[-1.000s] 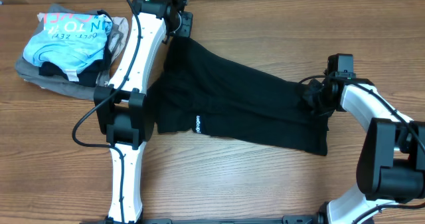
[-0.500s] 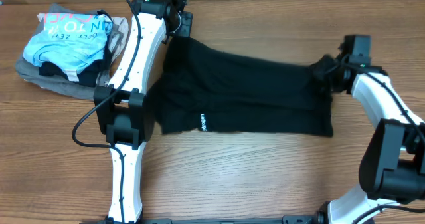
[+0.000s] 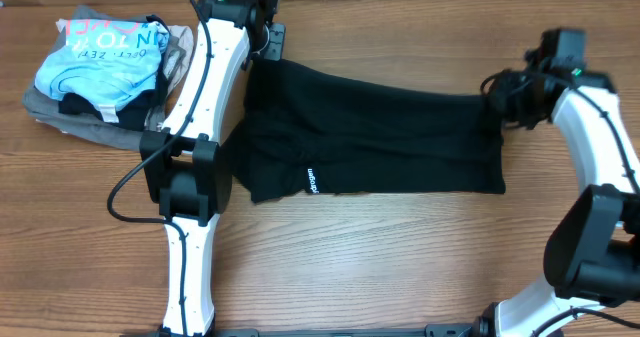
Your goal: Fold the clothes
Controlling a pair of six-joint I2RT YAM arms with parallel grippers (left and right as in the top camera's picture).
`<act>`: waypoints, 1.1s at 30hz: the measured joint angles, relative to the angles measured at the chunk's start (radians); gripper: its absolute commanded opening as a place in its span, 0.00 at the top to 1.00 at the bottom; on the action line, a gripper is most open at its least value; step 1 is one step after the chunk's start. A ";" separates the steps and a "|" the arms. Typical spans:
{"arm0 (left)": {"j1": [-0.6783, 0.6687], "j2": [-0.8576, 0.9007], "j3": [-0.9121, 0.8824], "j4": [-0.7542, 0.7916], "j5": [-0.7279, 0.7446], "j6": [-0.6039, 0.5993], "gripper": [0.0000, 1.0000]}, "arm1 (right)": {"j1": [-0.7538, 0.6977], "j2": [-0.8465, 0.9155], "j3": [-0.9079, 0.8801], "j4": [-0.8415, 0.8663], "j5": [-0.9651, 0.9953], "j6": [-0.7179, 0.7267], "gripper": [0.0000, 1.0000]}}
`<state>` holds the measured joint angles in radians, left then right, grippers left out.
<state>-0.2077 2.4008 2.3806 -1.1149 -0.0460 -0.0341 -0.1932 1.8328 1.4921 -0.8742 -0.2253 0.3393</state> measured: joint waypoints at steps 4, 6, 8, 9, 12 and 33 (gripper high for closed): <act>0.000 -0.064 -0.001 -0.079 -0.011 0.000 0.96 | -0.005 0.000 0.157 -0.156 -0.013 -0.035 0.96; -0.002 -0.106 -0.001 -0.129 -0.010 0.000 0.96 | -0.005 0.000 0.190 -0.215 -0.015 -0.048 0.96; -0.003 -0.143 0.000 -0.185 0.003 0.000 0.96 | -0.005 0.000 0.198 -0.278 -0.017 -0.057 0.96; -0.009 -0.158 0.001 -0.230 0.018 0.000 0.96 | -0.005 0.000 0.198 -0.306 -0.018 -0.060 0.96; -0.019 -0.174 0.003 -0.362 0.056 0.000 0.96 | -0.005 0.001 0.198 -0.361 -0.019 -0.067 0.96; -0.030 -0.173 -0.575 -0.301 -0.050 -0.068 0.68 | -0.137 0.001 -0.186 -0.188 0.020 -0.108 0.51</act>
<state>-0.2375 2.2276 1.8061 -1.4155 -0.0963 -0.1020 -0.3305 1.8339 1.3064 -1.0618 -0.2050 0.2317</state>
